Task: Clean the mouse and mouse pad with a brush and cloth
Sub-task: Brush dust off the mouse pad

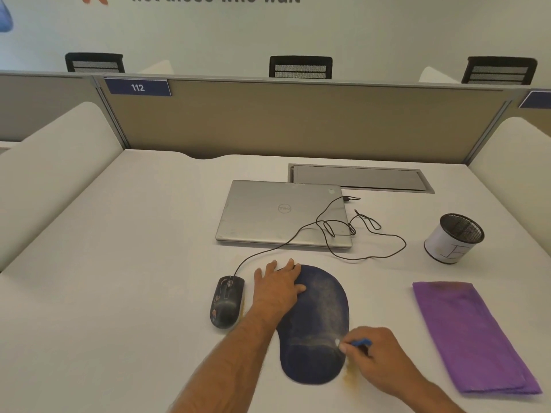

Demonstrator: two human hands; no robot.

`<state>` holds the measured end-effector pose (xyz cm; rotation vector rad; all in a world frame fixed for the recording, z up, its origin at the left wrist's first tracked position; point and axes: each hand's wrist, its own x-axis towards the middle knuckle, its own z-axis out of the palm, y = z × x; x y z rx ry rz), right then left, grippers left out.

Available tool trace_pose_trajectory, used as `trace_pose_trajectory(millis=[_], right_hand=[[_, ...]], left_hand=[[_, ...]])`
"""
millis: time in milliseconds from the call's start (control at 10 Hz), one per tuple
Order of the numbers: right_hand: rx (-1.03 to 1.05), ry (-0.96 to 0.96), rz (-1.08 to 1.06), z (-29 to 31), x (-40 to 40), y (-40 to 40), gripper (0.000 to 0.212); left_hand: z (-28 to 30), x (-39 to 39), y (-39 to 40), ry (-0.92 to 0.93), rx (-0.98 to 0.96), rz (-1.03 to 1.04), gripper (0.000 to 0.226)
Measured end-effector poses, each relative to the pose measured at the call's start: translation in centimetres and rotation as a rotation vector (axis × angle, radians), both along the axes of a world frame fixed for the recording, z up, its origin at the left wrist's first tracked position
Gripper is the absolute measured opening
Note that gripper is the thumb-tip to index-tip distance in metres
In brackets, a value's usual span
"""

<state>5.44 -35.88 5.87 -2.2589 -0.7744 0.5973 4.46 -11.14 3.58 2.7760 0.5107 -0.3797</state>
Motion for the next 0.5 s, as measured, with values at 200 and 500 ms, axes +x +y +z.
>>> trace_pose_trajectory(millis=[200,500], right_hand=[[0.043,0.225,0.008,1.2,0.2,-0.8,0.019],[0.014,0.116,-0.032,0.6,1.2,0.1,0.016]], left_hand=[[-0.1,0.0,0.0,0.003,0.003,-0.004,0.059],[-0.2,0.1,0.1,0.010,0.010,-0.006,0.059]])
